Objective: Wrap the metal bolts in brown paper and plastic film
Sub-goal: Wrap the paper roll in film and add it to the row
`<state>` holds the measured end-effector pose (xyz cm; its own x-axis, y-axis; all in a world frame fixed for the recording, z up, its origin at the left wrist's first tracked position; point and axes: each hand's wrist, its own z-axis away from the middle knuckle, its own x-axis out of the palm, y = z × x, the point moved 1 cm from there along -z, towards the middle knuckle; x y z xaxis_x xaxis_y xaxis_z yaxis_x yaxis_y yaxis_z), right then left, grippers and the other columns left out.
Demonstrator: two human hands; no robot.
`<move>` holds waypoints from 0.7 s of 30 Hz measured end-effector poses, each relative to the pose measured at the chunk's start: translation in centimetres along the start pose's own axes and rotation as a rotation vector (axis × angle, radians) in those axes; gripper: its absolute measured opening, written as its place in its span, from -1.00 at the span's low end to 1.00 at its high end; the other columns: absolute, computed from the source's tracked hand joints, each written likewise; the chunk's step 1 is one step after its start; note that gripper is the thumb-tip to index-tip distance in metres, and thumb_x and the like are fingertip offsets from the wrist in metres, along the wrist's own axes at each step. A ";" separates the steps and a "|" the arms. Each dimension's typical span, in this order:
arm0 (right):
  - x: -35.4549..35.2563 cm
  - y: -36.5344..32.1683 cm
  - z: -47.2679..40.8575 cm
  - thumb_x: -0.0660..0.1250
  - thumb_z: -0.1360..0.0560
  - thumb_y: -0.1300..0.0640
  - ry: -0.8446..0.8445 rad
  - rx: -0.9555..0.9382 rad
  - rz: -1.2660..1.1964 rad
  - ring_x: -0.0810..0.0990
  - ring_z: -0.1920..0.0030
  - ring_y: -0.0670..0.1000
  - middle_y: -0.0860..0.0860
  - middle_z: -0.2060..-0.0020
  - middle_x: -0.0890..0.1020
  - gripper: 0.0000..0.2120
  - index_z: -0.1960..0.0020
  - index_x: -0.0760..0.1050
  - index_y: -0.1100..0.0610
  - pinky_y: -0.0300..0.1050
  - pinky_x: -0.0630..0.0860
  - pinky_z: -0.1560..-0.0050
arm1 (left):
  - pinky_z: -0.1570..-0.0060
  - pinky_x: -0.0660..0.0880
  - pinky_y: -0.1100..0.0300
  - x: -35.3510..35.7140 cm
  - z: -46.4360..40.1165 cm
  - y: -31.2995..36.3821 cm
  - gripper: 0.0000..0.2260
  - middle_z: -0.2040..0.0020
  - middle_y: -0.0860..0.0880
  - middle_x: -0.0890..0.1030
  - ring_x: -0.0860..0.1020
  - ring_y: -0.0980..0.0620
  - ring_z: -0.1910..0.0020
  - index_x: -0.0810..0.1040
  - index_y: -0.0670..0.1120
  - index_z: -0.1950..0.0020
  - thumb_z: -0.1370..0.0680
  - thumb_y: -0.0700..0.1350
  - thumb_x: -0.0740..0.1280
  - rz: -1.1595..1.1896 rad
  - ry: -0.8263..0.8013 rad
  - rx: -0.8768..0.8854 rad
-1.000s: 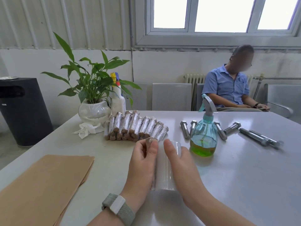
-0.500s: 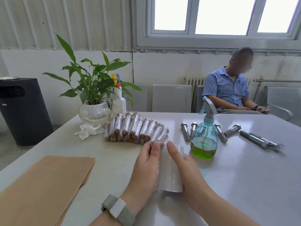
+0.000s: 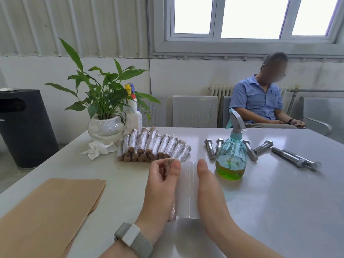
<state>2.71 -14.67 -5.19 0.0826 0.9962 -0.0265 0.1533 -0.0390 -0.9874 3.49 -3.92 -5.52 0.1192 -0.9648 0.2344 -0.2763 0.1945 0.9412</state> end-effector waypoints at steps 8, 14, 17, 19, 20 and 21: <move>-0.6 -0.1 -0.2 0.28 -0.26 -0.44 0.105 0.058 -0.060 0.63 0.24 -0.23 -0.13 0.17 0.65 -0.42 -0.01 0.48 0.00 -0.27 0.48 0.23 | -0.08 0.56 0.00 0.8 1.2 -0.5 -0.65 -0.17 -0.11 0.65 0.61 -0.08 -0.19 0.60 0.06 -0.23 -0.51 0.14 0.26 0.295 -0.191 -0.192; -1.5 -0.5 -0.7 0.44 -0.30 -0.31 -0.079 0.191 -0.144 0.71 0.03 0.09 0.09 0.05 0.72 -0.42 -0.10 0.60 0.10 0.13 0.61 -0.09 | -0.08 0.42 0.35 0.1 0.5 -0.4 -0.69 -0.05 0.19 0.61 0.56 0.22 -0.10 0.50 0.11 -0.16 -0.57 0.21 0.10 -0.256 -0.142 0.154; -1.5 -0.2 -0.8 0.49 -0.22 -0.34 -0.023 0.196 -0.142 0.70 0.02 0.07 0.08 0.02 0.70 -0.31 -0.16 0.53 0.11 0.16 0.61 -0.10 | 0.09 0.40 0.41 0.1 0.5 -0.4 -0.71 0.06 0.15 0.58 0.55 0.23 0.03 0.43 0.12 -0.09 -0.52 0.26 0.14 -0.382 -0.111 0.235; -1.2 -0.1 -0.6 0.44 -0.21 -0.41 -0.019 0.187 -0.140 0.70 0.00 0.08 0.08 0.00 0.70 -0.25 -0.19 0.52 0.11 0.18 0.59 -0.13 | 0.12 0.41 0.44 0.1 0.5 -0.6 -0.69 0.07 0.14 0.58 0.55 0.25 0.05 0.41 0.13 -0.09 -0.50 0.29 0.16 -0.386 -0.080 0.246; -1.0 0.0 -0.6 0.40 -0.20 -0.46 -0.014 0.198 -0.145 0.69 -0.02 0.08 0.08 -0.02 0.69 -0.20 -0.20 0.50 0.09 0.18 0.58 -0.15 | 0.12 0.42 0.44 0.1 0.5 -0.7 -0.68 0.08 0.13 0.58 0.56 0.25 0.06 0.41 0.13 -0.10 -0.49 0.30 0.17 -0.377 -0.064 0.235; -0.9 0.1 -0.4 0.35 -0.17 -0.51 -0.010 0.222 -0.156 0.68 -0.04 0.09 0.08 -0.04 0.68 -0.17 -0.20 0.49 0.08 0.18 0.57 -0.16 | 0.13 0.43 0.42 0.0 0.5 -0.9 -0.66 0.08 0.13 0.59 0.56 0.24 0.08 0.42 0.13 -0.10 -0.48 0.31 0.17 -0.366 -0.057 0.218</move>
<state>3.08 -15.62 -5.19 0.0649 0.9897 0.1279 -0.0562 0.1316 -0.9897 3.27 -4.21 -6.43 0.1956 -0.9727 -0.1247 -0.4216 -0.1982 0.8849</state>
